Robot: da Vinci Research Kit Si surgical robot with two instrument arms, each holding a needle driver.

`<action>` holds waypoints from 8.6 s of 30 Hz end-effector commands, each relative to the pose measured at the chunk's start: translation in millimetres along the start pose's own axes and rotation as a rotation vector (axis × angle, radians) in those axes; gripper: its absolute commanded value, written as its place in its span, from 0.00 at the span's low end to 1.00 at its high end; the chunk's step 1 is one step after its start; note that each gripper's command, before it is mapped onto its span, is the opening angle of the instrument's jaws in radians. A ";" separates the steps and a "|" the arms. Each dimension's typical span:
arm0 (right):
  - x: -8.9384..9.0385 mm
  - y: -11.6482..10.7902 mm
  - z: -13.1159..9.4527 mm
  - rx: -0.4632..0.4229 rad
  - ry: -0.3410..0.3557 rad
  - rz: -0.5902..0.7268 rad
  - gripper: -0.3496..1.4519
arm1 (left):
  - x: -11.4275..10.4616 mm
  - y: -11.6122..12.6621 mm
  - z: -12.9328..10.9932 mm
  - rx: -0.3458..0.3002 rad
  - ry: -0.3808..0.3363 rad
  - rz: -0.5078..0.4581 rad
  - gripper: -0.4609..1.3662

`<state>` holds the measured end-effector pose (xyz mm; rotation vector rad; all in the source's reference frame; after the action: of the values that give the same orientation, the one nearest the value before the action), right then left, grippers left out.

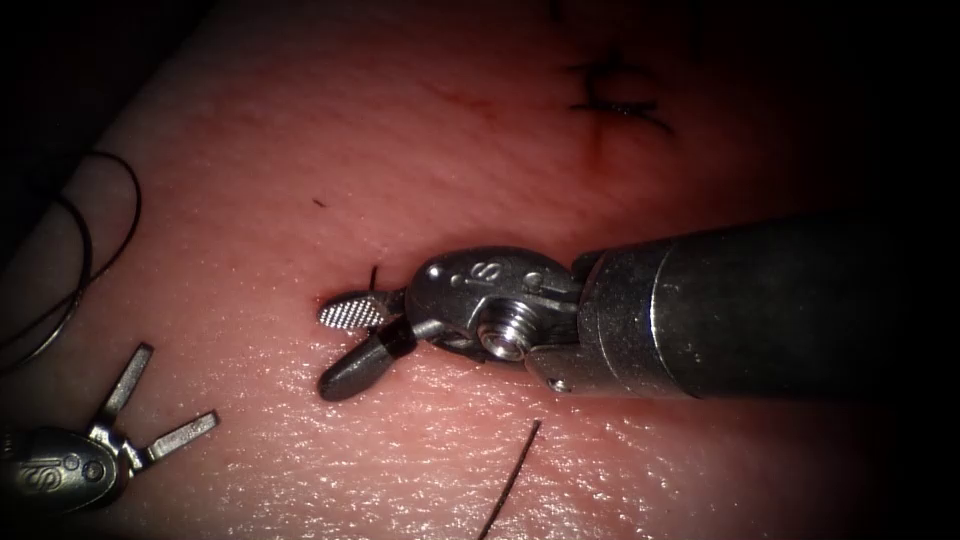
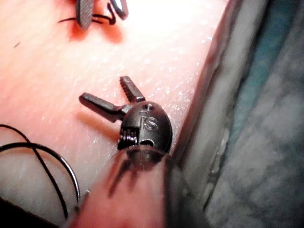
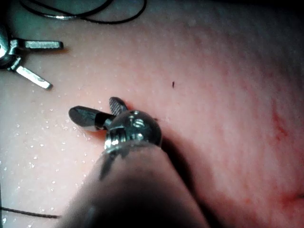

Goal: Wound Closure
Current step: Pick up tail of suture and pull taut, then snip suture tail with right jaws, then put suture off-cut down, then use left gripper to pick up needle

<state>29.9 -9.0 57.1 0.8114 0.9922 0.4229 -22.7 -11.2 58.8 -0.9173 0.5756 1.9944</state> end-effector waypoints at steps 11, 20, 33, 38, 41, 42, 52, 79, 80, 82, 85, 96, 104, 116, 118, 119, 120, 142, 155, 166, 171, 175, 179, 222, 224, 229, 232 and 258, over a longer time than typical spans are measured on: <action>0.6 0.3 -1.3 0.002 0.007 -0.016 0.84 | 0.4 0.3 0.6 -0.092 0.019 0.013 0.51; 0.4 -0.1 -4.4 -0.015 0.016 -0.039 0.84 | 1.9 1.8 2.9 -0.265 0.011 0.048 0.53; -4.3 -0.9 -8.7 -0.050 0.007 -0.049 0.84 | 4.0 4.3 5.5 -0.372 -0.034 0.086 0.56; -6.2 -1.1 -9.8 -0.056 0.001 -0.056 0.84 | 5.2 4.0 5.8 -0.383 -0.048 0.079 0.55; -6.8 -1.1 -10.2 -0.072 0.005 -0.049 0.84 | 6.0 3.9 6.0 -0.385 -0.049 0.078 0.52; -7.0 -1.1 -10.3 -0.076 0.005 -0.048 0.84 | 6.2 3.8 6.2 -0.384 -0.050 0.076 0.51; -7.7 -1.3 -10.3 -0.079 0.012 -0.051 0.84 | 6.1 4.3 6.8 -0.381 -0.050 0.084 0.42; -4.2 -1.0 -8.6 -0.115 0.125 -0.392 0.86 | 7.5 2.5 8.2 -0.392 -0.004 0.193 0.06; -4.0 -1.3 -8.4 -0.118 0.126 -0.419 0.86 | 7.5 2.4 8.3 -0.392 -0.003 0.192 0.06; -3.6 -1.8 -7.7 -0.128 0.130 -0.462 0.86 | 7.6 2.5 8.5 -0.392 -0.004 0.192 0.06; -3.4 -2.9 -6.4 -0.151 0.139 -0.530 0.86 | 7.6 2.5 8.9 -0.390 -0.002 0.197 0.06; -2.5 -2.1 -5.5 -0.292 0.273 -0.637 0.93 | 8.3 2.2 9.5 -0.391 -0.003 0.197 0.06; -2.0 -0.7 -4.8 -0.390 0.314 -0.598 1.00 | 9.9 2.2 9.4 -0.388 -0.001 0.200 0.06; -2.1 -0.4 -0.4 -0.362 0.318 -0.631 0.99 | 10.5 1.9 9.7 -0.392 0.002 0.206 0.06; -1.9 -0.3 0.1 -0.368 0.320 -0.630 0.99 | 10.5 1.9 9.7 -0.393 0.004 0.206 0.06; -1.7 -0.2 0.3 -0.372 0.333 -0.624 0.99 | 10.5 1.9 9.7 -0.394 0.004 0.206 0.06; -1.7 -0.2 0.4 -0.374 0.339 -0.625 0.99 | 10.5 1.9 9.7 -0.394 0.004 0.206 0.06; -0.4 -0.1 3.7 -0.396 0.428 -0.567 0.91 | 10.5 1.9 9.8 -0.417 0.024 0.209 0.06; -0.3 0.0 4.9 -0.389 0.469 -0.562 0.00 | 10.3 2.0 9.6 -0.423 0.033 0.211 0.06; -0.7 -0.2 5.2 -0.365 0.413 -0.570 0.00 | 10.2 1.7 9.3 -0.427 0.035 0.212 0.06; -1.8 0.0 5.0 -0.414 0.344 -0.557 0.90 | 10.2 0.9 8.9 -0.434 0.042 0.208 0.06; -2.3 0.4 3.9 -0.473 0.243 -0.527 0.99 | 10.3 -0.3 8.4 -0.434 0.055 0.208 0.06; -2.9 0.7 1.9 -0.487 0.207 -0.515 0.99 | 10.2 -1.6 7.7 -0.427 0.060 0.204 0.06; -3.6 -1.7 -16.5 -0.481 0.060 -0.257 0.89 | -4.8 -3.5 14.1 -0.421 -0.354 0.062 0.86; -3.6 -1.9 -16.5 -0.471 0.061 -0.257 0.88 | -4.7 -3.9 13.5 -0.397 -0.367 0.060 0.91; -3.7 -2.1 -16.4 -0.468 0.071 -0.224 0.88 | -4.2 -5.1 11.0 -0.377 -0.400 0.036 0.93; -3.7 -2.2 -16.3 -0.465 0.076 -0.220 0.89 | -4.1 -5.5 10.0 -0.376 -0.444 0.008 0.90; -3.1 -2.8 -16.4 -0.428 0.035 -0.331 0.84 | 7.8 -4.0 3.2 -0.603 -0.191 -0.079 0.67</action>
<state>14.2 -6.0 51.7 0.2494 0.9979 0.3457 -23.7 -2.8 53.9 -1.0607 -0.1843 2.1905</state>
